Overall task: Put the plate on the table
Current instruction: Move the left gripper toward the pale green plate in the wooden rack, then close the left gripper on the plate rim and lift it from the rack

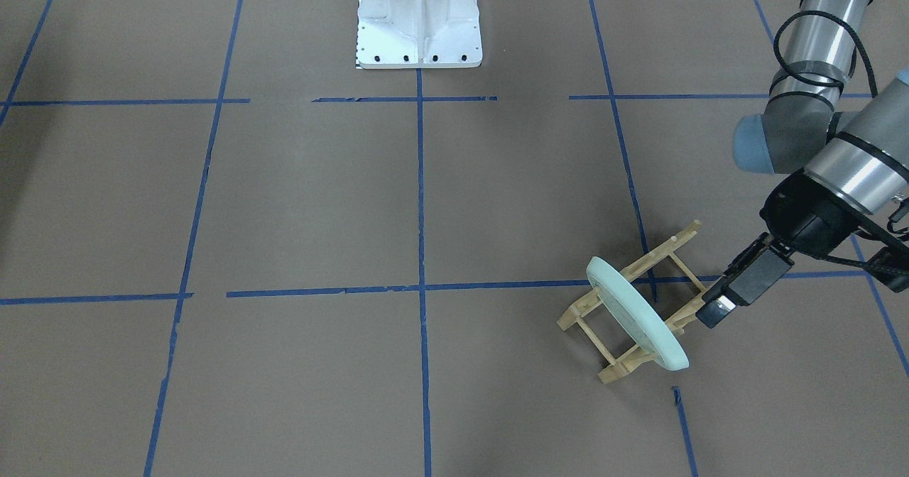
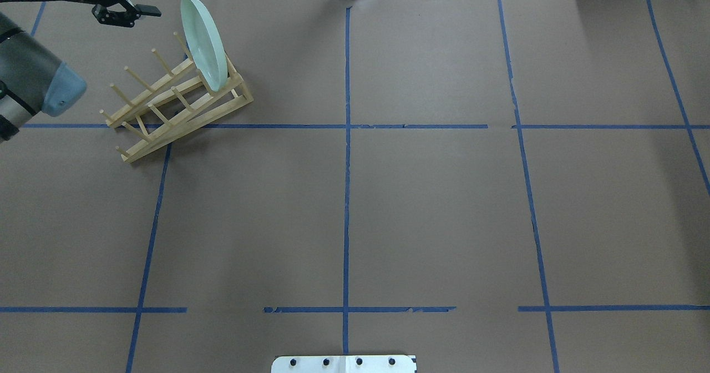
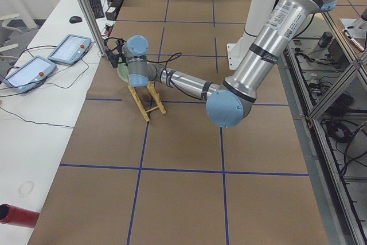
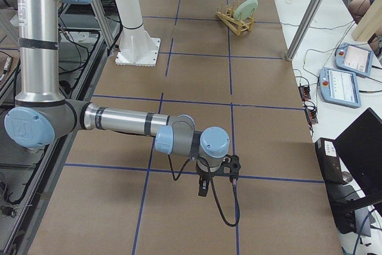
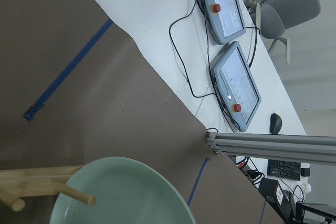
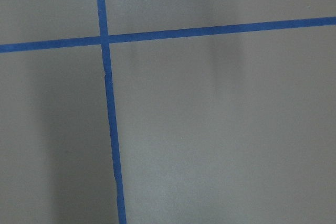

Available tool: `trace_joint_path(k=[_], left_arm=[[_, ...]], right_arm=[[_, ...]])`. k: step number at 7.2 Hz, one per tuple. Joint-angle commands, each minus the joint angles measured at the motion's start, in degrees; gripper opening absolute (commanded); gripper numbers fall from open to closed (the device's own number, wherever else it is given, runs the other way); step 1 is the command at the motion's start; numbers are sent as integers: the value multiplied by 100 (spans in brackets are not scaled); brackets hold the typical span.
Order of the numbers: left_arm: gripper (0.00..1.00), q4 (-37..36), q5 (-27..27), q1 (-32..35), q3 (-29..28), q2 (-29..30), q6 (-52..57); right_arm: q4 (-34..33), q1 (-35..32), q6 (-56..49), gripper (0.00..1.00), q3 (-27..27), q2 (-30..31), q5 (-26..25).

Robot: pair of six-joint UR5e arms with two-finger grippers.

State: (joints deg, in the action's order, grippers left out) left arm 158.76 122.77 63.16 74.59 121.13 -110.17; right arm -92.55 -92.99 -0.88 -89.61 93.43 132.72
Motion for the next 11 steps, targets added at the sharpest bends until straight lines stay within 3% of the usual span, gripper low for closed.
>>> trace_joint_path(k=[1,2,3,4,5,7,8,10,11], left_arm=[[91,6,-270,-304,-137,130,22],[85,6,-271,-340,-146,156,22],[66,6,-271,-340,-146,200,22],[41,-3,-298,-366,-181,253,22],[0,-3,-367,-401,-207,253,31],[0,6,-359,-393,-121,244,5],[0,-29,-359,-306,202,218,-13],[0,-456,95,360,1307,-79,-48],[0,-1191,106,433,1870,-90,-48]], right_arm=[[0,0,0,100,5,0,0],[0,0,0,100,-4,0,0],[0,0,0,100,5,0,0],[0,0,0,100,-4,0,0],[0,0,0,100,5,0,0],[0,0,0,100,5,0,0],[0,0,0,100,5,0,0],[0,0,0,100,5,0,0],[0,0,0,100,5,0,0]])
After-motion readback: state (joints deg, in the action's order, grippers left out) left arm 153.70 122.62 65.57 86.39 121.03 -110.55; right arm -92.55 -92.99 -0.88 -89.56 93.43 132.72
